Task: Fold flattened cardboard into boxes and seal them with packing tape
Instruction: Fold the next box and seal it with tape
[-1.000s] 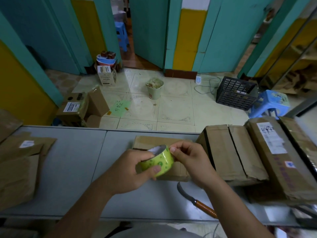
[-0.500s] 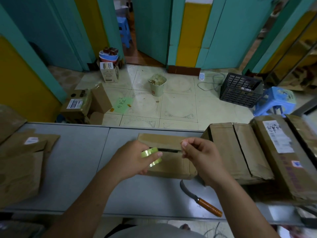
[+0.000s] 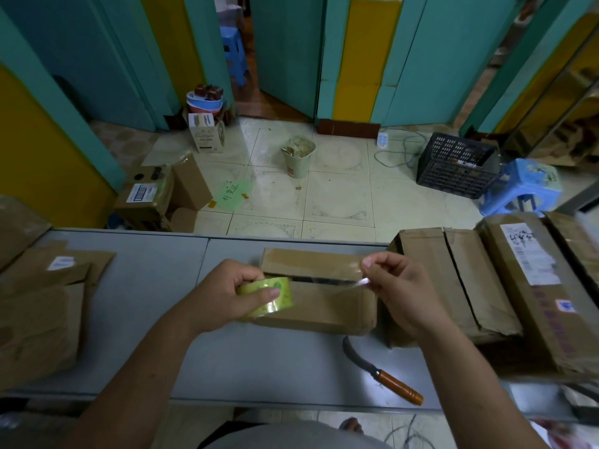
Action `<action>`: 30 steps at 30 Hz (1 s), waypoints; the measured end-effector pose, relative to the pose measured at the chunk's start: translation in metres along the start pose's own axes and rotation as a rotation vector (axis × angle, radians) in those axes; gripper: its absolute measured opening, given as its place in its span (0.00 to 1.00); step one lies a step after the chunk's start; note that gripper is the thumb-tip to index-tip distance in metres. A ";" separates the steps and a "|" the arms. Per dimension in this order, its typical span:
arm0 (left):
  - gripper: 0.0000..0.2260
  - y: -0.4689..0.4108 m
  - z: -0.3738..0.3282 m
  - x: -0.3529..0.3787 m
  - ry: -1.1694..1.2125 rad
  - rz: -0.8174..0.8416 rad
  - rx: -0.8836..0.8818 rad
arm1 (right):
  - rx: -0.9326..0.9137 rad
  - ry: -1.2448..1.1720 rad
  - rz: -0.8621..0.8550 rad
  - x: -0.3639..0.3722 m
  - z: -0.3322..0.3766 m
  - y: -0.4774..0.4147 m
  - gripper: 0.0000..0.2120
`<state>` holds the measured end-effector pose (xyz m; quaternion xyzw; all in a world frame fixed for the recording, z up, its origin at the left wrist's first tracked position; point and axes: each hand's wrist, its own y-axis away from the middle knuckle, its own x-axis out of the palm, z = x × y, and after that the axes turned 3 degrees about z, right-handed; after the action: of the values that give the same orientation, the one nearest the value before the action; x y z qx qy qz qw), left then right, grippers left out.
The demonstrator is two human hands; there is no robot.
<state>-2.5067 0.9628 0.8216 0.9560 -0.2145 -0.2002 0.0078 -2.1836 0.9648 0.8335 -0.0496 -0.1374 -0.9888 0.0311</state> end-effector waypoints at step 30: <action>0.29 -0.026 0.060 -0.099 -0.551 -0.058 -0.239 | 0.088 0.102 -0.307 -0.025 -0.046 -0.007 0.07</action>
<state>-2.6010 1.0315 0.8011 0.8636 -0.1559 -0.4761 0.0558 -2.1633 0.9596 0.7850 0.0237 -0.1849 -0.9762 -0.1113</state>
